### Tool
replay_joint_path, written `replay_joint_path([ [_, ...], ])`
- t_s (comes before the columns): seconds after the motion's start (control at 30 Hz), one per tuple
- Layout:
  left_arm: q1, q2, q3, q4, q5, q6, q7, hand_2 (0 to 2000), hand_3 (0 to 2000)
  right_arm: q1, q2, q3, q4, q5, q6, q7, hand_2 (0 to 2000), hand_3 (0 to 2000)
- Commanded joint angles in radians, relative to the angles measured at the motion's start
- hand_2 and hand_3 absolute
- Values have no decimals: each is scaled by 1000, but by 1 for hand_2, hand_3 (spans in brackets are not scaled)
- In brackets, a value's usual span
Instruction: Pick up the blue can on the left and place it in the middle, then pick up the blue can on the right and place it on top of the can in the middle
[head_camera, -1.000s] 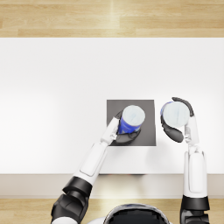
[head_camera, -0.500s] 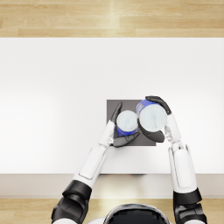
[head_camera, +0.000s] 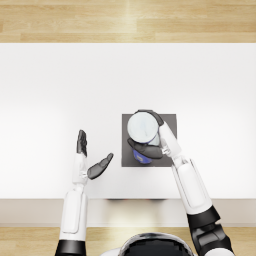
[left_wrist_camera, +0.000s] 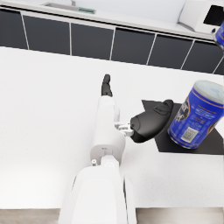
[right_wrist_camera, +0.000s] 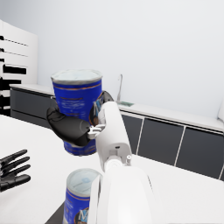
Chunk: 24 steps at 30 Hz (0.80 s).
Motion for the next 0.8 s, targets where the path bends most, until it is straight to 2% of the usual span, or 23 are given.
replay_joint_path([
  [0.03,-44,-5,4,90,0,0,2,0,0,17,-10,12,-60,0,-39,-39,2000,1520],
  [0.1,-40,-2,-4,91,0,0,5,0,0,13,-12,6,-68,0,-89,-86,2000,1520],
  [0.27,-39,2,1,107,1,-2,-71,0,0,-12,-9,22,-124,0,-141,-130,2000,1520],
  [0.43,-34,7,1,116,1,-4,-97,0,0,-30,-10,13,-128,0,-155,-137,2000,1520],
  [0.8,-30,15,-7,125,0,-7,-108,0,0,-62,-13,-13,-148,-2,-173,-112,2000,1520],
])
